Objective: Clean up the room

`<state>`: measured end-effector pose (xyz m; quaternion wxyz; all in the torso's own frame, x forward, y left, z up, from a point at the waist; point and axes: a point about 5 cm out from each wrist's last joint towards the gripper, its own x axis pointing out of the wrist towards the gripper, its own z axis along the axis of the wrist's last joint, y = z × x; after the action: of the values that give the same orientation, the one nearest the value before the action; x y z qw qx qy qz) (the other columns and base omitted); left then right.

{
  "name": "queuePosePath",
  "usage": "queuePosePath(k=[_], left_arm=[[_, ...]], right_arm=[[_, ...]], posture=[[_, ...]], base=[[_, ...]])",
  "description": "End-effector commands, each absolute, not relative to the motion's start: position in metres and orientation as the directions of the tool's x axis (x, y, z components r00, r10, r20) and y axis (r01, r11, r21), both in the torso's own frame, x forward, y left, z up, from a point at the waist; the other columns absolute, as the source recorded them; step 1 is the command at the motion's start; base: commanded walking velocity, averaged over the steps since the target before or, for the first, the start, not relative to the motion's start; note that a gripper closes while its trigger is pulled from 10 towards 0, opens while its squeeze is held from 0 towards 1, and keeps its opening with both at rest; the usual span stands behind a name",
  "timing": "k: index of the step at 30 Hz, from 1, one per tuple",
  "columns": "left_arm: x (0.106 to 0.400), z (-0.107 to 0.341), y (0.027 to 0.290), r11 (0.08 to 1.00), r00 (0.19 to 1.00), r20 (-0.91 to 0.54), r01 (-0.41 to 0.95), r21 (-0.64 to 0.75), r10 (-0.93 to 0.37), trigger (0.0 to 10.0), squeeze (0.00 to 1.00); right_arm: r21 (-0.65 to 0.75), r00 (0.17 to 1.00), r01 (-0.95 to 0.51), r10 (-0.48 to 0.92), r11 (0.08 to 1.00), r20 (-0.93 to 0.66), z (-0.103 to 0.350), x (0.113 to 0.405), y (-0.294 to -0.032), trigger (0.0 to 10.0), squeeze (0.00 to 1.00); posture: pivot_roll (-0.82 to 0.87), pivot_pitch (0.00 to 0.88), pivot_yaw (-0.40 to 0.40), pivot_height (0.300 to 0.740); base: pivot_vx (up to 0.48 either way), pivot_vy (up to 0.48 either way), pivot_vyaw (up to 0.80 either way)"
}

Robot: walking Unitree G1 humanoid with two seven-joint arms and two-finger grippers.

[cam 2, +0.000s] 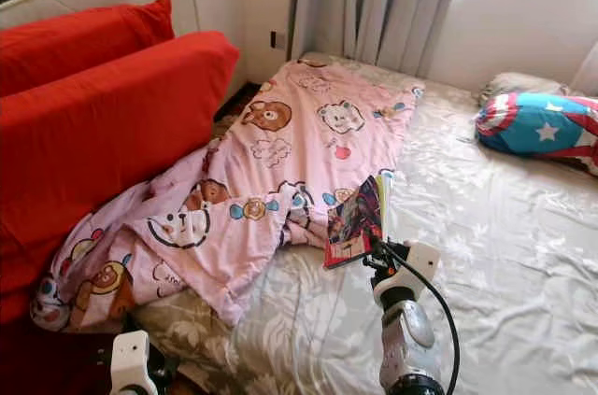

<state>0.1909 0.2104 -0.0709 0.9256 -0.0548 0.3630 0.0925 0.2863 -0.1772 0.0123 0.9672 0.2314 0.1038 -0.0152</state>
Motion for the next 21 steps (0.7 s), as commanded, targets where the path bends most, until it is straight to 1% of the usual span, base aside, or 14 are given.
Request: queuePosePath(k=[1,18,21], left_arm=[[0.1820,-0.0765,0.2072,0.975,0.695,-0.707,-0.218,-0.035,0.130,10.0,0.00],[0.1828,-0.0763,0.2056,0.980,0.697,-0.706,-0.198,-0.020,0.126,10.0,0.00],[0.1840,-0.0758,0.2048,0.982,0.701,-0.702,-0.186,-0.012,0.125,10.0,0.00]], right_arm=[[0.422,0.980,0.079,0.007,0.903,-0.199,0.0161,0.2896,-0.1820,10.0,0.00],[0.408,0.977,0.072,0.019,0.910,-0.214,0.0143,0.2909,-0.1750,10.0,0.00],[0.404,0.976,0.073,0.018,0.912,-0.217,0.0142,0.2912,-0.1751,10.0,0.00]], posture=[[0.06,0.000,-0.137,0.740],[0.07,0.000,-0.134,0.740],[0.07,0.000,-0.134,0.740]], base=[[0.000,0.000,-0.73],[0.000,0.000,-0.71],[0.000,-0.305,-0.71]])
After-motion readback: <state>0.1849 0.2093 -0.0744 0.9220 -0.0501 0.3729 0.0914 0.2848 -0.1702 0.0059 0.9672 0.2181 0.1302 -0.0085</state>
